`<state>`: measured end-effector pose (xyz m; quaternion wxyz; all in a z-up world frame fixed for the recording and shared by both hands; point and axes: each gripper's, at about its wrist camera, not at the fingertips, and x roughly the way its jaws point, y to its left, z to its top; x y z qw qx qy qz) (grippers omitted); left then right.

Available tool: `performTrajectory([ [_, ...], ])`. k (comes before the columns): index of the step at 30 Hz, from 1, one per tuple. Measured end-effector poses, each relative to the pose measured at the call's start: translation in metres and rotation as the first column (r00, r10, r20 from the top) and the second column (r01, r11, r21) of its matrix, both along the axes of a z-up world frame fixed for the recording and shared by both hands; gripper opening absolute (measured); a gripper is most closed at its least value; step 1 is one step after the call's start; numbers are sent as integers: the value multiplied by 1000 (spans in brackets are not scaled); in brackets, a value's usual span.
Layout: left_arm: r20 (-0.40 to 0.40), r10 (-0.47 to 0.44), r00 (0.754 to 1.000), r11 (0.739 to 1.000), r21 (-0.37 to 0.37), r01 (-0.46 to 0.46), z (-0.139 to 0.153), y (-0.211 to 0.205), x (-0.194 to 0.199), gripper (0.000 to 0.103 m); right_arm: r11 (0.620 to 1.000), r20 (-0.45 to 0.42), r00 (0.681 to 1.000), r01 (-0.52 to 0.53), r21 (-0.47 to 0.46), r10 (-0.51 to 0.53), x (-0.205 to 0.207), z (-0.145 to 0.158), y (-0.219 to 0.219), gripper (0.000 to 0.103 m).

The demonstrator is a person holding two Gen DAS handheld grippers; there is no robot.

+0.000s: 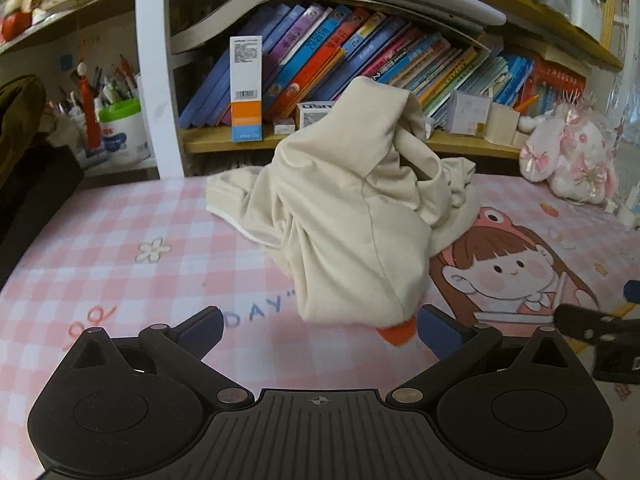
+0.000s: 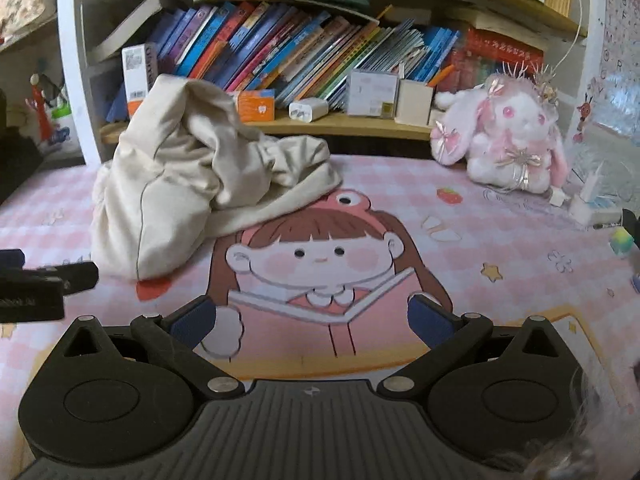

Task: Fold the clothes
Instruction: 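Reach both grippers into the crumpled cream T-shirt and close on the fabric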

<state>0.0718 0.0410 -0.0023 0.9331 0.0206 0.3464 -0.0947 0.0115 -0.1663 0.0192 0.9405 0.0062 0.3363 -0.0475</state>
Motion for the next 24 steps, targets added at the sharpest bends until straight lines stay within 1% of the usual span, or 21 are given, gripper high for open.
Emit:
performTrajectory([
  [5, -7, 15, 1000, 1000, 10, -15, 0, -6, 31, 103, 1000, -26, 1000, 12, 4, -12, 16, 2, -6, 103],
  [9, -16, -1, 1000, 1000, -2, 1, -2, -13, 50, 103, 1000, -16, 1000, -4, 17, 5, 22, 5, -10, 102],
  [10, -17, -1, 1000, 1000, 4, 1, -4, -16, 54, 102, 1000, -10, 1000, -5, 22, 6, 22, 5, -11, 101],
  [11, -19, 1, 1000, 1000, 13, 0, -5, -18, 56, 99, 1000, -4, 1000, -7, 27, 7, 23, 5, -13, 101],
  [13, -26, 9, 1000, 1000, 24, -8, -9, -22, 61, 98, 999, 2, 1000, -5, 37, 5, 23, 5, -16, 100],
  [14, -31, 17, 999, 1000, 17, -16, -11, -23, 63, 98, 999, 3, 1000, -3, 44, 3, 23, 4, -18, 95],
  [15, -38, 26, 999, 1000, 5, -26, -13, -23, 65, 97, 999, 0, 1000, 0, 52, 0, 24, 4, -20, 88],
  [16, -47, 37, 998, 999, -11, -38, -15, -23, 68, 96, 998, -3, 1000, -1, 62, 1, 24, 4, -22, 85],
  [18, -85, 58, 995, 996, -62, -64, -20, -22, 73, 84, 996, -9, 1000, -11, 84, 12, 23, 3, -29, 75],
  [19, -108, 64, 992, 994, -84, -74, -21, -21, 75, 62, 995, -12, 1000, -16, 95, 17, 23, 2, -32, 71],
  [20, -125, 71, 990, 991, -101, -84, -21, -22, 75, 46, 993, -18, 999, -26, 112, 28, 23, 2, -35, 63],
  [21, -120, 75, 990, 990, -109, -88, -18, -24, 72, 39, 990, -29, 998, -46, 136, 50, 22, 3, -38, 55],
  [22, -100, 71, 992, 990, -114, -83, -13, -27, 66, 19, 986, -43, 996, -68, 152, 75, 21, 2, -41, 50],
  [23, -82, 67, 994, 989, -126, -77, -6, -30, 59, 15, 984, -53, 994, -89, 156, 99, 19, 2, -43, 38],
  [24, -61, 63, 996, 986, -149, -72, 3, -32, 50, 10, 981, -63, 990, -112, 160, 124, 18, 1, -44, 30],
])
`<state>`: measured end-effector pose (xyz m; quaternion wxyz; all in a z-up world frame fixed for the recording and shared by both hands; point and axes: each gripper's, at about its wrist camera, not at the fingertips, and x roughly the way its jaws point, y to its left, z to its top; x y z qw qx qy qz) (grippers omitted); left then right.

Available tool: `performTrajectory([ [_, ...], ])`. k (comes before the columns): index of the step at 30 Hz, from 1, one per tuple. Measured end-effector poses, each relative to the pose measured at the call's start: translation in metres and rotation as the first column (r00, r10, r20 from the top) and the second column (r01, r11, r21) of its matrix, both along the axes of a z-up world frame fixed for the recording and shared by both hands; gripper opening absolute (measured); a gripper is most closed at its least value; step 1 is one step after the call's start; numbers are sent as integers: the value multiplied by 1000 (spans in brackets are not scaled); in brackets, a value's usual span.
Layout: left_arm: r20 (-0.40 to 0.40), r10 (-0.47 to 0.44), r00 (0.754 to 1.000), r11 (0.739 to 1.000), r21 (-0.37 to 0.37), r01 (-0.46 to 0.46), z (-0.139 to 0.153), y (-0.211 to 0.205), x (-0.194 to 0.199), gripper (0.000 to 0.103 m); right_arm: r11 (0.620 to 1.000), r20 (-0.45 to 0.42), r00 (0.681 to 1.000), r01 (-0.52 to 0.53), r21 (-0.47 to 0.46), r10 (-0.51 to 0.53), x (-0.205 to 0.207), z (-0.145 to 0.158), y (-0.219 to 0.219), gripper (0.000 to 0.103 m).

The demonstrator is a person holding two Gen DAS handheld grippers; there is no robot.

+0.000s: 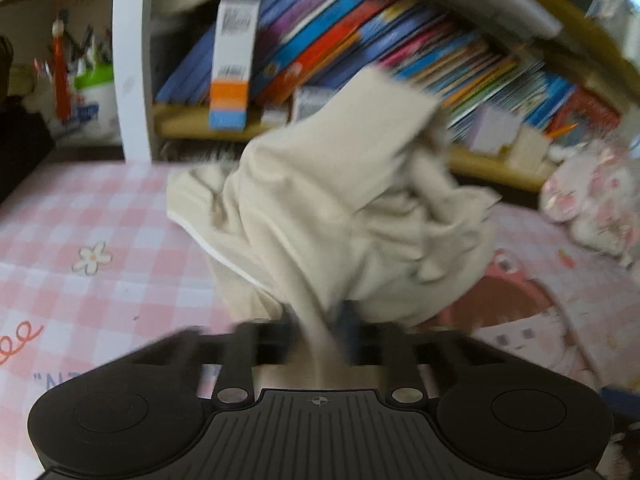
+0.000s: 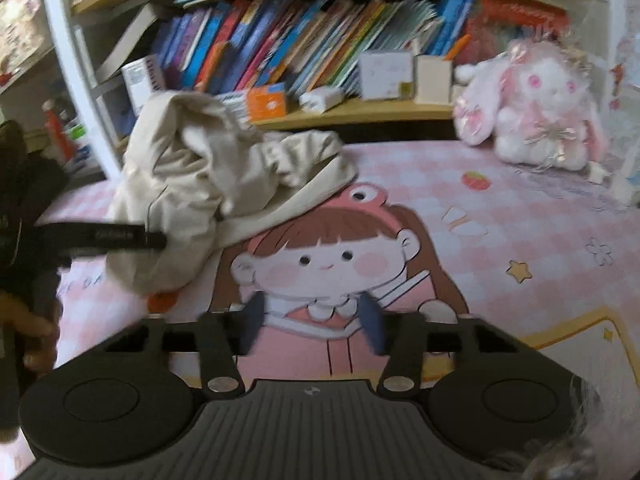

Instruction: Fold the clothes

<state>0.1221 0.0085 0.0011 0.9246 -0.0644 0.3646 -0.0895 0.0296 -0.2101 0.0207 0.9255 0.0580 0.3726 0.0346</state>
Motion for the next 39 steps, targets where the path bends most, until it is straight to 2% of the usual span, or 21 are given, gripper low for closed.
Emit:
performTrajectory([
  [1, 29, -3, 1000, 1000, -27, 3, 10, -3, -10, 7, 1000, -10, 1000, -27, 1, 27, -1, -1, -1, 28],
  [3, 88, -27, 996, 998, -49, 32, 32, -12, -32, 6, 996, -27, 995, -93, 8, 93, -6, -3, -1, 26],
  [5, 108, -72, 991, 994, -69, 80, 45, -24, -51, 6, 985, -26, 984, -174, -11, 174, -13, -1, 1, 27],
  [7, 112, -118, 987, 988, -84, 128, 54, -37, -68, 6, 964, -5, 966, -257, -74, 257, -23, 1, 7, 43],
  [8, 106, -143, 984, 985, -87, 152, 56, -45, -78, 6, 949, 10, 955, -295, -111, 298, -28, 3, 10, 54],
  [12, 72, -228, 971, 964, -123, 235, 58, -71, -114, 6, 880, 74, 898, -404, -250, 433, -49, 10, 20, 73],
  [14, 66, -258, 964, 951, -157, 265, 61, -80, -130, 7, 844, 101, 863, -449, -294, 494, -59, 12, 21, 74],
  [16, 65, -272, 960, 942, -183, 280, 61, -82, -143, 8, 818, 114, 838, -477, -321, 534, -68, 10, 20, 73],
  [17, 66, -272, 960, 942, -184, 280, 61, -81, -148, 13, 807, 133, 822, -492, -325, 554, -73, 10, 17, 71],
  [19, 86, -259, 962, 948, -167, 270, 63, -77, -162, 15, 793, 132, 811, -502, -344, 570, -77, 7, 13, 50],
  [20, 96, -250, 963, 952, -160, 263, 65, -74, -168, 29, 788, 123, 810, -503, -356, 573, -78, 5, 10, 36],
  [21, 104, -237, 966, 959, -135, 250, 64, -70, -176, 37, 785, 115, 812, -503, -361, 572, -78, 4, 7, 32],
  [22, 110, -221, 969, 968, -98, 232, 63, -65, -183, 53, 789, 105, 817, -501, -356, 566, -75, 2, 3, 31],
  [23, 117, -206, 972, 975, -62, 214, 61, -61, -191, 61, 794, 99, 823, -497, -350, 559, -73, 1, -1, 29],
  [25, 112, -178, 978, 983, 72, 170, 51, -55, -202, 62, 809, 102, 836, -480, -338, 539, -73, -1, -7, 27],
  [26, 100, -176, 979, 973, 165, 158, 44, -55, -204, 62, 817, 108, 842, -472, -331, 529, -73, -1, -9, 25],
  [27, 88, -180, 980, 953, 261, 152, 36, -56, -205, 62, 827, 119, 845, -465, -317, 521, -74, 2, -11, 23],
  [30, 76, -206, 976, 866, 479, 145, 17, -64, -201, 62, 858, 176, 852, -444, -257, 493, -74, 20, -17, 20],
  [31, 81, -211, 974, 847, 513, 141, 12, -66, -196, 62, 865, 200, 850, -437, -247, 487, -74, 29, -19, 20],
  [35, 110, -223, 969, 815, 566, 123, 2, -76, -171, 62, 868, 275, 828, -427, -253, 488, -72, 65, -16, 19],
  [39, 100, -304, 947, 771, 610, 184, -12, -91, -150, 62, 872, 304, 825, -401, -282, 477, -68, 92, -18, 18],
])
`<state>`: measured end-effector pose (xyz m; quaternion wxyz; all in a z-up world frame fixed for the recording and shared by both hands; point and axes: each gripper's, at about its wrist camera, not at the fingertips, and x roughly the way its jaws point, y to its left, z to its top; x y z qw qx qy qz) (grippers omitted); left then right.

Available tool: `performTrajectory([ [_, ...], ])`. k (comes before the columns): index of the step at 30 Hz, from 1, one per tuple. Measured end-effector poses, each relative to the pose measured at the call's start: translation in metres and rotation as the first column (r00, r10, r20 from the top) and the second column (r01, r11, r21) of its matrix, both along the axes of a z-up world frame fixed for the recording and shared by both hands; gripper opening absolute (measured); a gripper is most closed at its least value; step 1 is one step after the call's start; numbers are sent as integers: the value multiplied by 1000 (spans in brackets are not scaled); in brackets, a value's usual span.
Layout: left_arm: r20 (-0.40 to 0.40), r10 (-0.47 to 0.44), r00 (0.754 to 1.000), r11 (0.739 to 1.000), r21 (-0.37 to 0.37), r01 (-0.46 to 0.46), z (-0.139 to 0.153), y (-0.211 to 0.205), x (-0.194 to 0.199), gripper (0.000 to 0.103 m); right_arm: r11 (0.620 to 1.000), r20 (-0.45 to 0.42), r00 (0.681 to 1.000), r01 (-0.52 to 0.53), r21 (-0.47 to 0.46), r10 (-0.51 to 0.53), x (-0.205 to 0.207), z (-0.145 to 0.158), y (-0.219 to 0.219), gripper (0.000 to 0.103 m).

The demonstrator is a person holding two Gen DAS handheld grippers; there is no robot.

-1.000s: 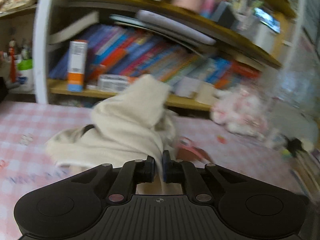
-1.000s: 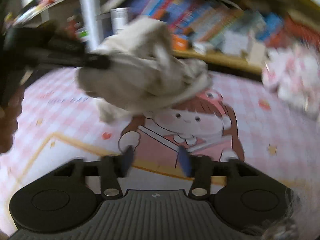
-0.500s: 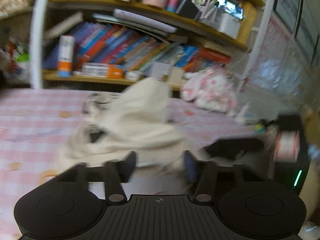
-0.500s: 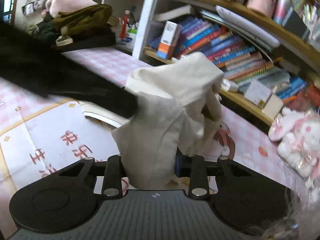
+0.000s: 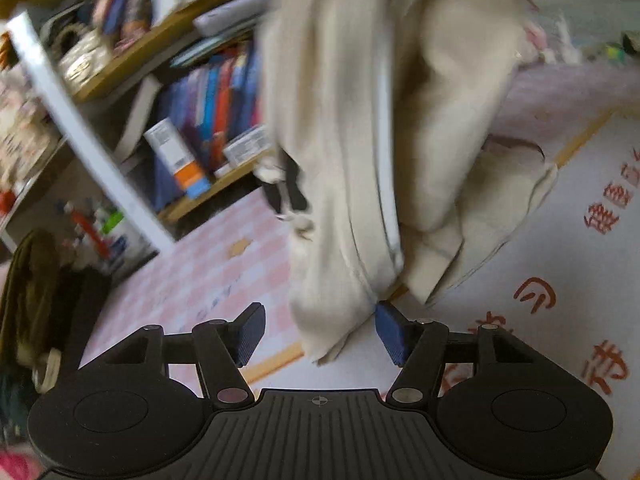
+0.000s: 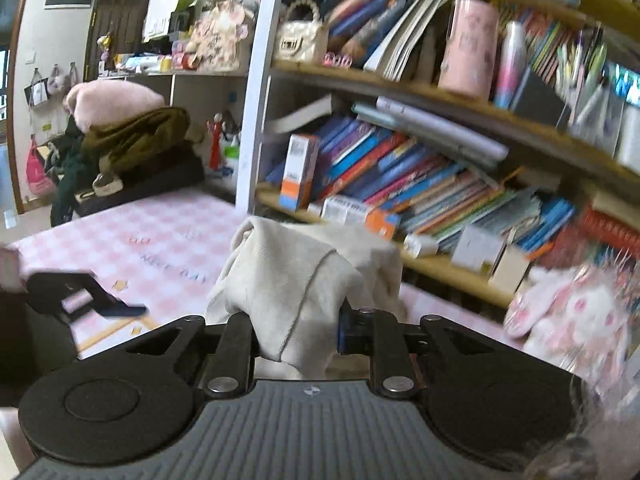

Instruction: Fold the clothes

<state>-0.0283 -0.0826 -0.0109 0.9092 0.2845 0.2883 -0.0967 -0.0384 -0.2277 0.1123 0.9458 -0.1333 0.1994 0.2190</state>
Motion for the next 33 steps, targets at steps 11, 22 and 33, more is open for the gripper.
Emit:
performTrajectory([
  [11, 37, 60, 998, 949, -313, -46, 47, 37, 23, 1, 979, -32, 991, 127, -157, -134, 6, -3, -35, 22],
  [22, 227, 92, 970, 908, -418, 12, 143, 45, -14, 1, 845, 34, 998, 59, -532, -49, -30, -103, 4, 74],
  [33, 288, 178, 941, 921, -385, -56, 171, 52, -29, 1, 857, 44, 997, -30, -514, 61, -51, -110, 4, 75],
])
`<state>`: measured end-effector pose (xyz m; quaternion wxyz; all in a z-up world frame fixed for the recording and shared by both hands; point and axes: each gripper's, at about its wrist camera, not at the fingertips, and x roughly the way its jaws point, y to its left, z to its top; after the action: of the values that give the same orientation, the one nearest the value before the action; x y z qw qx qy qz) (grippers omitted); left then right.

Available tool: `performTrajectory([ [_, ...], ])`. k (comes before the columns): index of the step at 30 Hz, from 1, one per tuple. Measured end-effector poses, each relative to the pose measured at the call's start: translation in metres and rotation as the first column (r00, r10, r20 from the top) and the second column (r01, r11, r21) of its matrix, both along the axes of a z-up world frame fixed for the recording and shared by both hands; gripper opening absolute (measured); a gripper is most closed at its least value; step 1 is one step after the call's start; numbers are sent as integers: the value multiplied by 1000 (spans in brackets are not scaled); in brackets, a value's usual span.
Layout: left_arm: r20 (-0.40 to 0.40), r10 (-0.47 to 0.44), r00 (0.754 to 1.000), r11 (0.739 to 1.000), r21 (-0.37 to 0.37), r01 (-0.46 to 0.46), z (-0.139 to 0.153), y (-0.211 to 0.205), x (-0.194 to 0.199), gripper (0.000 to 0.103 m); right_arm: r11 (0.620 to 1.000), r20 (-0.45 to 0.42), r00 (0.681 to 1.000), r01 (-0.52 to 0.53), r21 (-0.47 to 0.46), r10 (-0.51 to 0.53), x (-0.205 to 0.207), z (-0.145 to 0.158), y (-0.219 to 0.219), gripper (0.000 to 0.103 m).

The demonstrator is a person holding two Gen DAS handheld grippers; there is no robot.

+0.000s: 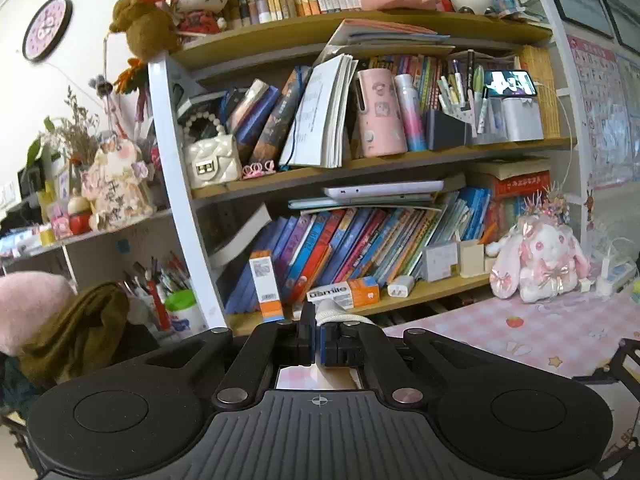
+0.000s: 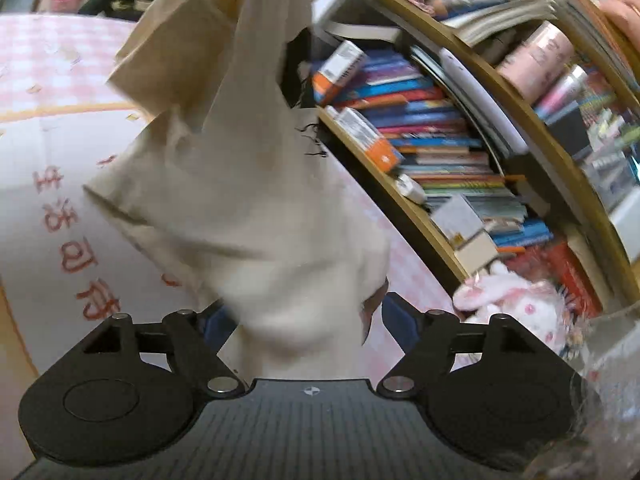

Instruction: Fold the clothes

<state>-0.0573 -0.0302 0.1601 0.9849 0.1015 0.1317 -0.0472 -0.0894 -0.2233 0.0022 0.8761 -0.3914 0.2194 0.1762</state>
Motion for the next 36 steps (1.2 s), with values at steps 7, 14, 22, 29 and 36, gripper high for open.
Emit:
performTrajectory([
  [7, -9, 61, 998, 998, 27, -61, -4, 7, -5, 1, 998, 62, 996, -55, -31, 57, 0, 0, 16, 65],
  [14, -70, 153, 986, 988, 8, -152, -22, 30, -8, 1, 993, -82, 997, 5, 122, 5, 13, 12, -15, 2],
  [22, 253, 210, 944, 977, -100, -190, 62, 38, -69, 2, 901, 287, 952, -26, 433, -110, -5, 172, -72, 2],
  [29, 731, 219, 646, 974, -206, -97, 170, 37, -162, 2, 811, 756, 652, -413, 415, -55, -110, 307, -91, 2],
  [36, 787, 154, 598, 979, -202, 13, 204, 38, -163, 2, 742, 895, 443, -582, 334, -55, -168, 357, -115, 2],
])
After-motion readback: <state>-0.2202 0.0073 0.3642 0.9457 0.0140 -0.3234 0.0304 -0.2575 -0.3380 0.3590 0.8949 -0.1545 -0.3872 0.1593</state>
